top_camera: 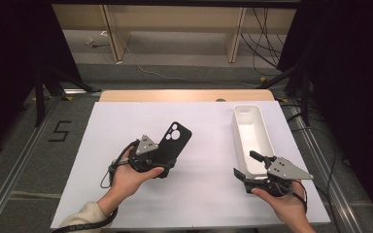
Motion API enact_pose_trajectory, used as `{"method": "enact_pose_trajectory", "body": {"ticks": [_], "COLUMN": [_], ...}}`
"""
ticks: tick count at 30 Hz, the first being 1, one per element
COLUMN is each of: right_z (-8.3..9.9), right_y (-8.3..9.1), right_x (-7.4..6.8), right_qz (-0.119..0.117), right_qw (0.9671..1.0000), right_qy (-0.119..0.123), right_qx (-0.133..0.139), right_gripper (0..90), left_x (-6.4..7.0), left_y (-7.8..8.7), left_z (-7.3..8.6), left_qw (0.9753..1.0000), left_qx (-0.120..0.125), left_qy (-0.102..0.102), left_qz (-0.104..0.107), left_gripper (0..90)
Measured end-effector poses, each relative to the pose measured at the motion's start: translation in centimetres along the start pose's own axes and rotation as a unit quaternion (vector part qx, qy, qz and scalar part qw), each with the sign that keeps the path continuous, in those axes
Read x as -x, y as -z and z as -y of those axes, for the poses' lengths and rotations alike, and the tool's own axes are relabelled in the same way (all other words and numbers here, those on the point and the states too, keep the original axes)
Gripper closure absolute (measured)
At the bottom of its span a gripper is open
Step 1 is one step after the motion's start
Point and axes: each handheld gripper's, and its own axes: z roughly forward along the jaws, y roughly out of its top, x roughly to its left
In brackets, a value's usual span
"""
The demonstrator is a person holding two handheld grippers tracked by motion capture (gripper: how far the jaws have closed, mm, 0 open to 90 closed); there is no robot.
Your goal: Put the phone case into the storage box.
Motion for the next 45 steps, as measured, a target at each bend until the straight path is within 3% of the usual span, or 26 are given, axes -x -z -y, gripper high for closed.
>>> {"method": "enact_pose_trajectory", "body": {"ticks": [28,45], "right_z": [-0.2,-1.0], "right_y": [-0.5,-2.0], "right_x": [-0.3,-1.3], "right_qz": [-0.007,-0.028], "right_qw": [1.0000,0.9996], "right_qy": [-0.005,-0.008], "right_qx": [0.002,0.005], "right_gripper": [20.5,21.1], "left_x": [1.7,2.8], "left_y": [-0.6,-1.1], "left_z": [-0.2,-0.2], "left_qw": [0.9997,0.9992], "left_qx": [-0.003,-0.005], "left_qy": [-0.017,-0.028], "left_qz": [0.018,0.027], "left_gripper": [16.0,16.1]}}
